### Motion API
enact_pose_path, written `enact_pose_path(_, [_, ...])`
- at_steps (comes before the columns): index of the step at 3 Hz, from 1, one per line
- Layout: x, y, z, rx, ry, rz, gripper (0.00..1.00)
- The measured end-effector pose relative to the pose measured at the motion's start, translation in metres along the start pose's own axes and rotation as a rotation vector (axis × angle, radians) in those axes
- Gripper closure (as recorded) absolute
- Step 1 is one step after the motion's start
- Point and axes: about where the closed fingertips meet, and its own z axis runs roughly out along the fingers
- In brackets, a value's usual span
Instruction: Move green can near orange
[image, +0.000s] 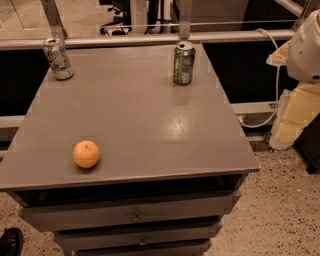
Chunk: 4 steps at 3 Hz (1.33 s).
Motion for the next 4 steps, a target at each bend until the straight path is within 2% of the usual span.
enact_pose_path(1, [0.000,0.000,0.000,0.000,0.000,0.000,0.00])
enact_pose_path(2, [-0.001,-0.013,0.012,0.011,-0.041,0.026,0.00])
enact_pose_path(3, [-0.008,-0.044,0.040,0.037,-0.150,0.081,0.00])
enact_pose_path(4, [-0.027,-0.098,0.069,0.100,-0.343,0.170,0.00])
